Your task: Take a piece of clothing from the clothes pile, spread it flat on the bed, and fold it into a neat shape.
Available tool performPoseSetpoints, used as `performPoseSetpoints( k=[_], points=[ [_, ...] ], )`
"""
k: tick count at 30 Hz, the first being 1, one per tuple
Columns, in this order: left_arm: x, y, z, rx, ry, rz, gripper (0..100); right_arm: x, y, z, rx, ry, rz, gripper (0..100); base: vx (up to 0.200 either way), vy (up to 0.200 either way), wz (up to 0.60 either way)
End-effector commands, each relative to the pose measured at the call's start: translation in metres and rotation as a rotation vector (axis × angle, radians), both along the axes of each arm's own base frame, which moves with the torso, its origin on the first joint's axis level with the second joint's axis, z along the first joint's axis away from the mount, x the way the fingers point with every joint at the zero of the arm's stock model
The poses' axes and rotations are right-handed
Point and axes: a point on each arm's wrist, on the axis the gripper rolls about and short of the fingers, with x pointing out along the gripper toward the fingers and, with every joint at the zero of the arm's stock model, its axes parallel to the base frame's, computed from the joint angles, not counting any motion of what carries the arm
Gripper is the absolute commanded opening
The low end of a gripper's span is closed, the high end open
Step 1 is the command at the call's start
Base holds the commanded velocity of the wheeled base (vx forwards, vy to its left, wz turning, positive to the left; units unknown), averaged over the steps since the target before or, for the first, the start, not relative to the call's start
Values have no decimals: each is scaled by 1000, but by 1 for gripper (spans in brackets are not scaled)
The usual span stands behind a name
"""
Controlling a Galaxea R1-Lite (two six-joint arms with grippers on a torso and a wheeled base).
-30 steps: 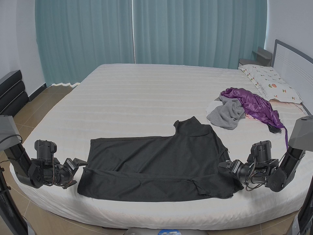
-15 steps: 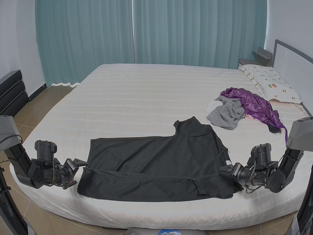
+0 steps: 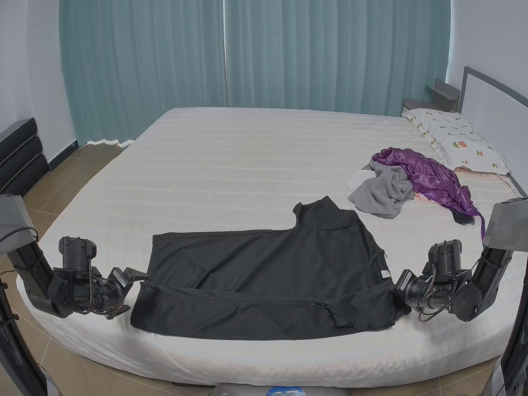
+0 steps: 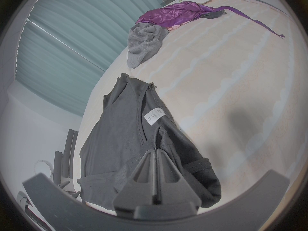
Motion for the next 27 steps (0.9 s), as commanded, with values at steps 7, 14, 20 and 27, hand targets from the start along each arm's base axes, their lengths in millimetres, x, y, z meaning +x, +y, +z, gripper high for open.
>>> performPoseSetpoints(
  k=[7,14,20,27],
  points=[
    [1,0,0,1,-1,0,100,0,-4,6,28,-32,-31,0,0,0,0],
    [1,0,0,1,-1,0,100,1,-6,7,45,-35,-26,0,0,0,0],
    [2,0,0,1,-7,0,100,0,-8,5,48,-25,-31,100,0,0,0],
    [2,0,3,-3,-13,4,100,-7,-11,22,135,-44,-54,100,0,0,0]
  ],
)
